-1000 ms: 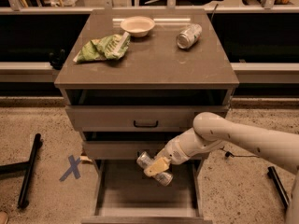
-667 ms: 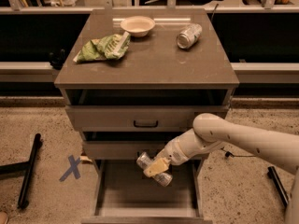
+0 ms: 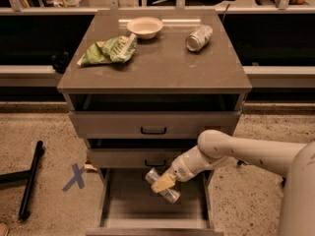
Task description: Place redbull can into bottom drawer
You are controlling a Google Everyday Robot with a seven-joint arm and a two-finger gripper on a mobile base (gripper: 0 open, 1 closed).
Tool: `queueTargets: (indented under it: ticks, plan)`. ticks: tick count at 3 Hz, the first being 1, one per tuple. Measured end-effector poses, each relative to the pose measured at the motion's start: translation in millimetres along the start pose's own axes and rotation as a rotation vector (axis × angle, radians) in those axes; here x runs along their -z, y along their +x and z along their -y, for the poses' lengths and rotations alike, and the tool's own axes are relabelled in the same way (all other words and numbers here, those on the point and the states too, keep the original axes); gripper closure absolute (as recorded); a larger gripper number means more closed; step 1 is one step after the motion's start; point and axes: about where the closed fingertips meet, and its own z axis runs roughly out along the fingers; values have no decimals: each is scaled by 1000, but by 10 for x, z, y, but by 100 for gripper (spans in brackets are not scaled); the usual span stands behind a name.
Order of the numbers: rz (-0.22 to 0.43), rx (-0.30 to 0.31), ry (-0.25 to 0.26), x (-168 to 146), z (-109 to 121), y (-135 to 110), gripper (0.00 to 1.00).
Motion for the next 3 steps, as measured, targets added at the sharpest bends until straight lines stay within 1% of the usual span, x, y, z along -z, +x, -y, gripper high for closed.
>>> queueTargets:
  ticks: [1, 2, 3]
  plan:
    - [-23, -50, 27, -188, 164, 132, 100]
    - [-62, -100, 31, -468, 384, 294, 100]
    - [-62, -100, 31, -468, 384, 294, 100]
